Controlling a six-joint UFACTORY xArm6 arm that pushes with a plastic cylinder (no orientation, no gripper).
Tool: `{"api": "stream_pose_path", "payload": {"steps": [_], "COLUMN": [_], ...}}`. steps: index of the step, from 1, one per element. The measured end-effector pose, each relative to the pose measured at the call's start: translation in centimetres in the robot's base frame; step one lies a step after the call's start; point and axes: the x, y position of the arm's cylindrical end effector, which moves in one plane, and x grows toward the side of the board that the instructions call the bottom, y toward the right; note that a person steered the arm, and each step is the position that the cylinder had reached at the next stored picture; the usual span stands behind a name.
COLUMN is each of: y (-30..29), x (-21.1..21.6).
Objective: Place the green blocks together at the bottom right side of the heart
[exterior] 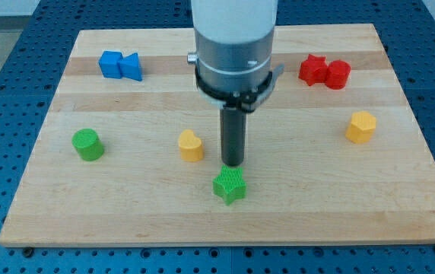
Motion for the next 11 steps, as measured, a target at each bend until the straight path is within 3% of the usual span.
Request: {"api": "stream_pose_path", "payload": {"steps": [1,3,4,6,7,8,9,10,11], "y": [0.7,-13.6,-22.0,-21.0,-22.9,-28.4,-31.1,-28.0,-20.7], "x": [-4.8,-8.4,-6.9,1.2,0.0,-2.0,2.2,6.0,6.5]}}
